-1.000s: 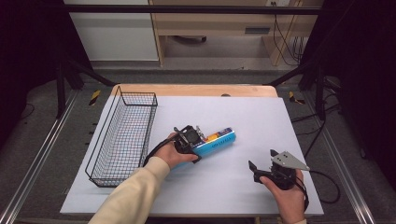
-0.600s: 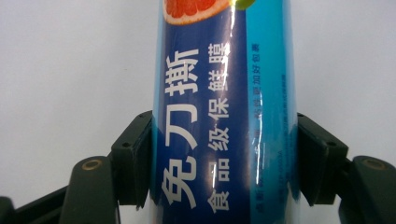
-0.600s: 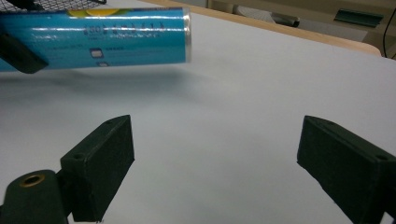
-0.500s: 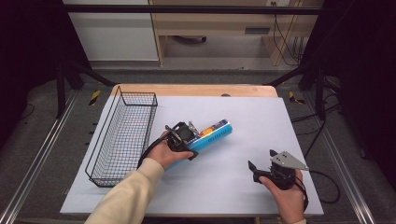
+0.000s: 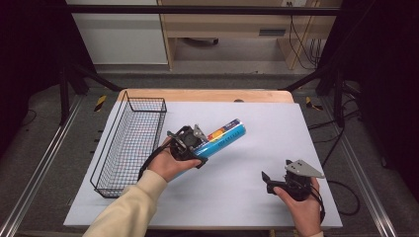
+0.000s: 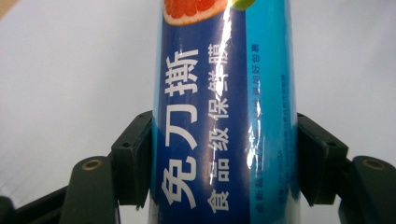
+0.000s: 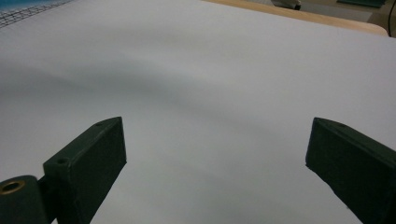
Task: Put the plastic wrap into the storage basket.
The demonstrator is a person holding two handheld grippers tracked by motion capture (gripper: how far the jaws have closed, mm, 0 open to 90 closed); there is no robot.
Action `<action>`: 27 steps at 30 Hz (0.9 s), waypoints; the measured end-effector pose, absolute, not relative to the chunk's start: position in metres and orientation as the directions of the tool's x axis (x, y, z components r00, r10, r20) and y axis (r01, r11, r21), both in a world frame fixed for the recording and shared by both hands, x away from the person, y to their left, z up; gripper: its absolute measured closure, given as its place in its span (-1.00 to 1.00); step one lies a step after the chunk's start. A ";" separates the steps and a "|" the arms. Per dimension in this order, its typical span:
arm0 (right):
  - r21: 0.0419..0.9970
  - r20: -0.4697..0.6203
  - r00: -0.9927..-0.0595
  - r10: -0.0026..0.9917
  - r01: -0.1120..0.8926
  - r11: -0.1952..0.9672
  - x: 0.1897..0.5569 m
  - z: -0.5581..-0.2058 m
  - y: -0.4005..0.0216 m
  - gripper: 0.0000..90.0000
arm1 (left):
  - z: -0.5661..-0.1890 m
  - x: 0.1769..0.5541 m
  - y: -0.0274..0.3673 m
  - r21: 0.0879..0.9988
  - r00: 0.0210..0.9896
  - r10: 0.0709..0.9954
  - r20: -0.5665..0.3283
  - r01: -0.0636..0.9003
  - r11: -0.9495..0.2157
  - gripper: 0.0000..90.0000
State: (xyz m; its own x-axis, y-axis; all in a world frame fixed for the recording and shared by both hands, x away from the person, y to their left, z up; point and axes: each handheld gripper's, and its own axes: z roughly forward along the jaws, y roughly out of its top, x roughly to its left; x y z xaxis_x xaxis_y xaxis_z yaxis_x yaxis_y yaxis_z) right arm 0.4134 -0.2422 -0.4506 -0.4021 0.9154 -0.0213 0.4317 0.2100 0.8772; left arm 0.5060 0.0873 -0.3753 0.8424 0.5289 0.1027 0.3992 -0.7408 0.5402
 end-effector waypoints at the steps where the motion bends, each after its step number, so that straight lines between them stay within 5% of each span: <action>1: 0.873 -0.016 -0.388 0.922 0.443 0.202 0.414 -0.451 -0.242 -0.87 | -0.368 0.502 0.090 0.544 0.839 0.532 0.113 0.395 -0.740 -0.29; 27: 0.865 -0.009 -0.330 0.944 0.471 0.173 0.416 -0.453 -0.244 -0.80 | -0.319 0.457 0.113 0.570 0.808 0.568 0.155 0.396 -0.720 -0.29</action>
